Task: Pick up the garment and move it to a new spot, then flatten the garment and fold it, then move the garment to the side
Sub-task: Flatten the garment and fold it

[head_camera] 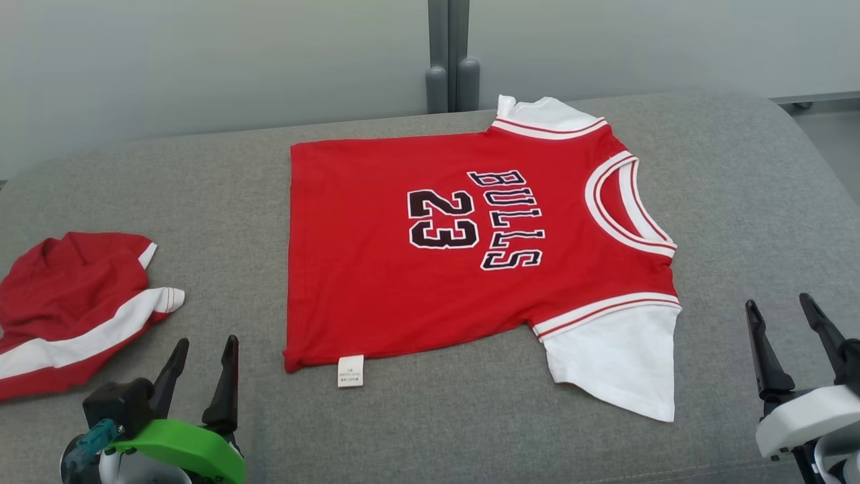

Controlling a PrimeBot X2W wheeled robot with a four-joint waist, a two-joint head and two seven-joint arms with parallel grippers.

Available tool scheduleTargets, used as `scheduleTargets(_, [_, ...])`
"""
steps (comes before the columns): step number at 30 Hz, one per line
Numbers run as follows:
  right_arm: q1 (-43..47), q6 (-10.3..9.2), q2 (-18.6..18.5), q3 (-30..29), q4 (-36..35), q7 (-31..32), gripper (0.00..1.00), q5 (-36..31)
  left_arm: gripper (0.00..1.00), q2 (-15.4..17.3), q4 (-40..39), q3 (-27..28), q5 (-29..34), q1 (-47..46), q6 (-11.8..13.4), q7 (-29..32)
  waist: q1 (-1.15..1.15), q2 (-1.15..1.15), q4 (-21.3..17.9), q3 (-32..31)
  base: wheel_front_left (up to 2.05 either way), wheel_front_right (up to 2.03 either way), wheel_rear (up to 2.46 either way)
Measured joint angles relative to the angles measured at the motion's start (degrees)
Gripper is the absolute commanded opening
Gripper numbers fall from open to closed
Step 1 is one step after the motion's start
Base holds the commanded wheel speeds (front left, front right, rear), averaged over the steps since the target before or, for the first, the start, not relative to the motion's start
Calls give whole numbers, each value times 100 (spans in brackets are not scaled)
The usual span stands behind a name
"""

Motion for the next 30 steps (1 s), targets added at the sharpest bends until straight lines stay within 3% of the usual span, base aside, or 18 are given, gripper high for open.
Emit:
scheduleTargets(17, [231,-7,142,31,-231,0,100,-219,100,-19,-578,210,342,466,73,-4,0,0,125,19,0,0,0])
scheduleTargets(30, [353,93,177,374,301,1,100,-307,100,20,-917,163,503,522,74,-4,0,0,150,609,0,0,0])
